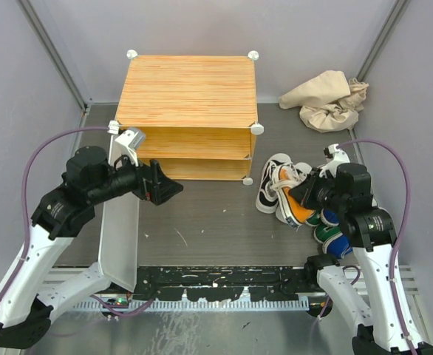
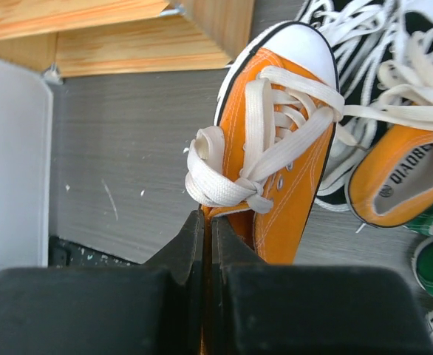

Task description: Place and organize the shoes in the shoe cabinet

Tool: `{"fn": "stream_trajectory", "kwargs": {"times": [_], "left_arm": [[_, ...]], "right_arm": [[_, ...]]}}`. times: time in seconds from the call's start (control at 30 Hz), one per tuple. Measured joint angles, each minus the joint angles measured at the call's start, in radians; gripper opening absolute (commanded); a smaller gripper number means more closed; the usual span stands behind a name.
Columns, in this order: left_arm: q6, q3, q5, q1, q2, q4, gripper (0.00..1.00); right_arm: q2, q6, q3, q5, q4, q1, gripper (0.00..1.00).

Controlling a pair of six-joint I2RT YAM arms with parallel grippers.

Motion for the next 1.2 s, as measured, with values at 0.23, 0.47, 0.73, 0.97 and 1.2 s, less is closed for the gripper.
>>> {"fn": "stream_trajectory", "kwargs": {"times": [0.23, 0.47, 0.73, 0.97, 1.2], "left_arm": [[-0.013, 0.006, -0.017, 0.000, 0.045, 0.024, 0.98], [-0.022, 0.006, -0.029, 0.000, 0.061, 0.039, 0.98], [-0.021, 0.006, -0.040, -0.001, 0.069, 0.039, 0.98], [-0.017, 0.006, -0.046, -0.003, 0.065, 0.039, 0.98], [-0.010, 0.002, -0.061, -0.003, 0.029, 0.038, 0.98]], "right_arm": [[0.003, -0.022, -0.036, -0.113, 0.042, 0.003, 0.01], [0.077, -0.005, -0.083, -0.066, 0.129, 0.146, 0.01], [0.260, 0.067, -0.082, 0.197, 0.253, 0.678, 0.01], [0.433, 0.114, -0.110, 0.423, 0.420, 0.913, 0.01], [0.578, 0.118, -0.169, 0.718, 0.610, 1.034, 0.31]]}}
